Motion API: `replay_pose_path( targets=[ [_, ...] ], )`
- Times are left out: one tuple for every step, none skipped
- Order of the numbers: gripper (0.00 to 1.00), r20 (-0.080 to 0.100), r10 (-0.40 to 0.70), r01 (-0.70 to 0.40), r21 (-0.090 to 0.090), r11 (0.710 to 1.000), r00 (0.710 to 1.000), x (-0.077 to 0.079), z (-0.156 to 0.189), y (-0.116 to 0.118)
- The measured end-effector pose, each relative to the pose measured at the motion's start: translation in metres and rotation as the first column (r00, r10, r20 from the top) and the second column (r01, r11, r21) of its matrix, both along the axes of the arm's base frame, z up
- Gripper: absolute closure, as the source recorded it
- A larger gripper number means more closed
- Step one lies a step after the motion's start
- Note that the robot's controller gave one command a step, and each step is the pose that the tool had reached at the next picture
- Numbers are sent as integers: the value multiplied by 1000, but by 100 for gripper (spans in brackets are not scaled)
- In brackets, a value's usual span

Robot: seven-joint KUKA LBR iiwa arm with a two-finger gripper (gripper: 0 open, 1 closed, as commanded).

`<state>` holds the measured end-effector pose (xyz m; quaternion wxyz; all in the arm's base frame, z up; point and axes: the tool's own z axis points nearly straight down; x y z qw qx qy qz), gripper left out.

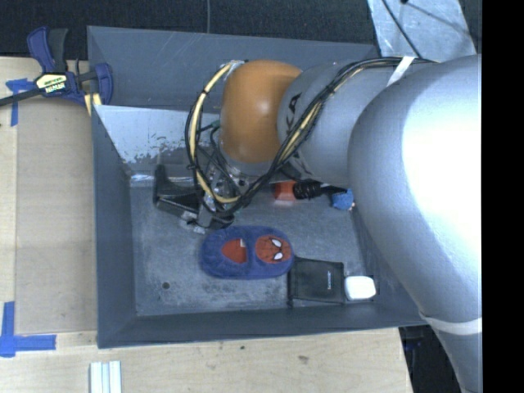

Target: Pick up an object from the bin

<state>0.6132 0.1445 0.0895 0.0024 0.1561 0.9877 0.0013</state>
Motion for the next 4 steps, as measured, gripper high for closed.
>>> replay_pose_path(
  targets=[
    [0, -3, -1, 1, -1, 1000, 1000, -1, -2, -1],
    [100, -1, -1, 1, 0, 1000, 1000, 0, -1, 0],
    [100, -7, 37, -37, -2, 999, 999, -7, 13, 33],
    [100, -2, 49, -49, -3, 999, 999, 5, 96, 19]
  ],
)
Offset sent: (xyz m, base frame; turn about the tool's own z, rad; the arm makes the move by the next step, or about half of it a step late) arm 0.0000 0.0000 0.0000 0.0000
